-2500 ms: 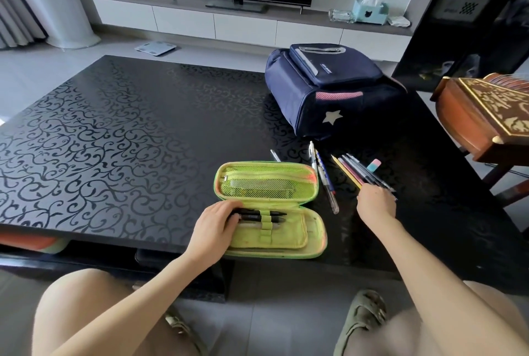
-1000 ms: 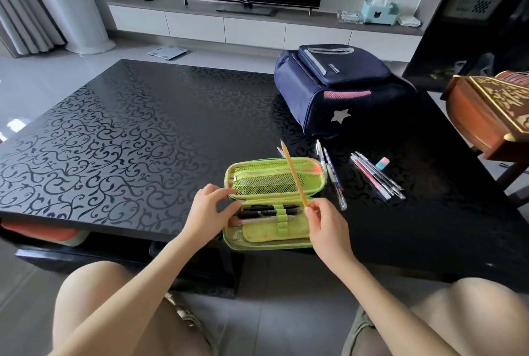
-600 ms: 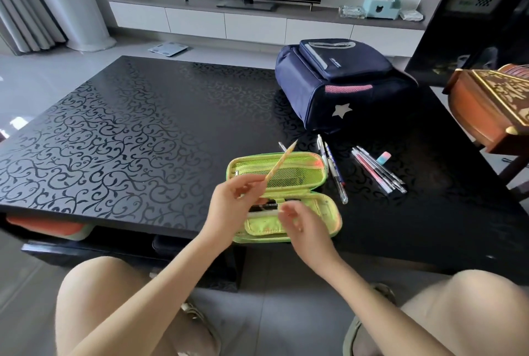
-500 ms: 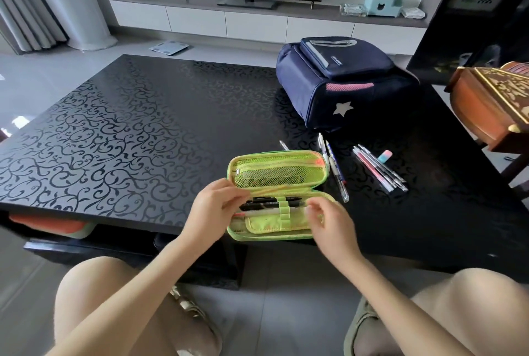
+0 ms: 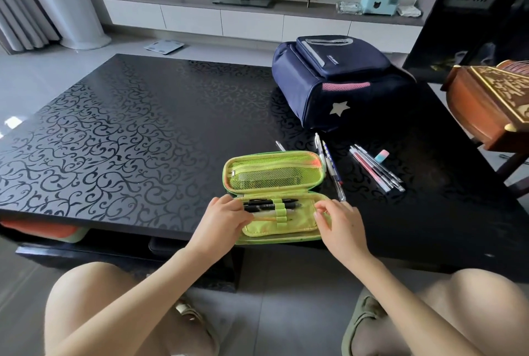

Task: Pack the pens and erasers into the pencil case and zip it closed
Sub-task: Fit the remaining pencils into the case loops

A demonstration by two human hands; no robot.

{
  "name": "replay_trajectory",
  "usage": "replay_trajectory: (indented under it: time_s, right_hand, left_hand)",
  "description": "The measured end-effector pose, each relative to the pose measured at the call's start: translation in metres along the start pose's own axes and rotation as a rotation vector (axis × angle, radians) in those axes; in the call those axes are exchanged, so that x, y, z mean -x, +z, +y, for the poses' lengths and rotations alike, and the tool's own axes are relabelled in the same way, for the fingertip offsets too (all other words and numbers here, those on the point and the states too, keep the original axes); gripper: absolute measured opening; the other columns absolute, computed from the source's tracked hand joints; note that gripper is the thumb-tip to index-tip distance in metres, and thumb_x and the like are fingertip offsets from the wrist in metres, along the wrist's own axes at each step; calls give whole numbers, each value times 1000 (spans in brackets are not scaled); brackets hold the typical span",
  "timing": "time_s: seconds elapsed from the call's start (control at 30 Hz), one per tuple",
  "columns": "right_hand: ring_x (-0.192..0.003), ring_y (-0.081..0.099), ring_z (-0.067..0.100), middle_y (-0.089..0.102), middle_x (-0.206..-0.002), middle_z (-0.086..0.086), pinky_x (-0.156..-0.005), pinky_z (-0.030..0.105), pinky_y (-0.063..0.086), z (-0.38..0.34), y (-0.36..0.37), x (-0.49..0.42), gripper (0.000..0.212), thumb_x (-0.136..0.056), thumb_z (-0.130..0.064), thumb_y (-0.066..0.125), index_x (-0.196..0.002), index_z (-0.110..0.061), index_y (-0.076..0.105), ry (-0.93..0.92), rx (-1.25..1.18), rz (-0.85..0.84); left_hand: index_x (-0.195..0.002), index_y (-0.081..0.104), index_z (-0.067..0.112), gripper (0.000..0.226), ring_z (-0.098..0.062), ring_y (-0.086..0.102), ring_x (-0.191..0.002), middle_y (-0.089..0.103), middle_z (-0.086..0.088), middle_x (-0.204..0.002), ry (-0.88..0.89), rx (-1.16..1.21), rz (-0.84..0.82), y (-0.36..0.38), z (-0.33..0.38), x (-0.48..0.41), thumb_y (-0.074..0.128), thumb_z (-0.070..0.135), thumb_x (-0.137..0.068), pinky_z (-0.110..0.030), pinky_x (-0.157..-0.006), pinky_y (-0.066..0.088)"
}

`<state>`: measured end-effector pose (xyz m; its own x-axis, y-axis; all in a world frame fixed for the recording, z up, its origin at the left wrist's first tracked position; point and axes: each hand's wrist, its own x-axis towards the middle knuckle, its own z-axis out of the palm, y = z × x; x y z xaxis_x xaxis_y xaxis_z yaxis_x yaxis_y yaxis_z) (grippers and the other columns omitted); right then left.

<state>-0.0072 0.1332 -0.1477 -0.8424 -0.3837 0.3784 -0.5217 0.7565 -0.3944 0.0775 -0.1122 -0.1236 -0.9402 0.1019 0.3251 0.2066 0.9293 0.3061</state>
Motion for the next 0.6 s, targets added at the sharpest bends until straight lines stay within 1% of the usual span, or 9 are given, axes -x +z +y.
replay_trajectory:
  time_s: [0.07,0.13,0.2,0.23,0.3,0.43,0.47,0.53,0.6]
  right_hand:
    - [-73,60,23,68,-79,-2,-65,34,44,2,-1,-3,8,-82,-11,65,-89,-12,67,5,-2,23]
    - [-69,59,24,67,-76,1,-62,36,47,7,-3,-11,6,-83,-10,60,-86,-11,66,61,10,106]
    - [-68,59,27,66,-75,4,-58,38,48,15,-7,-24,8,-84,-6,59,-84,-10,66,199,15,190]
    - [-70,59,29,66,-77,5,-58,37,47,21,-9,-33,9,-85,-6,58,-84,-10,66,283,22,202]
    - [-76,59,27,66,-84,6,-59,35,44,33,-10,-50,10,-89,-12,56,-90,-9,66,434,56,163]
    - [-82,60,29,66,-87,9,-62,33,46,52,-17,-79,17,-92,-23,55,-92,-9,65,628,156,126]
    - [-82,60,30,66,-86,9,-61,33,46,55,-17,-84,19,-92,-25,55,-91,-9,65,637,165,96]
    - [-81,61,29,66,-84,8,-57,30,41,53,-13,-93,22,-92,-30,55,-89,-10,65,581,144,-26]
    - [-82,62,27,67,-87,7,-57,28,37,45,-6,-100,23,-91,-32,56,-95,-11,62,531,125,-161]
  left_hand:
    - [-70,71,24,15,-17,46,-65,54,6,-63,9,9,-42,5,10,-8,79,11,-69,-27,-58,34]
    - [-71,71,25,16,-20,52,-64,55,6,-66,20,16,-68,10,18,-13,82,14,-66,-27,-58,34]
    - [-77,72,24,19,-22,57,-68,58,6,-70,-5,34,-73,11,22,-17,84,18,-63,-29,-60,39]
    - [-81,72,23,21,-23,58,-71,60,6,-73,-24,46,-62,11,22,-19,83,20,-64,-30,-63,40]
    - [-87,72,23,22,-23,59,-75,62,5,-77,-56,48,-33,7,20,-20,81,26,-67,-30,-67,39]
    - [-86,72,21,20,-21,57,-72,63,5,-76,-81,19,41,-1,12,-23,66,34,-72,-32,-64,42]
    - [-84,73,21,19,-21,57,-72,63,6,-75,-92,15,56,-4,10,-24,64,34,-73,-33,-64,43]
    - [-82,73,21,14,-21,57,-72,62,6,-75,-110,4,79,-7,7,-26,65,30,-74,-33,-65,43]
    - [-81,73,21,6,-21,57,-73,63,6,-75,-113,-2,89,-11,7,-28,73,22,-75,-31,-66,40]
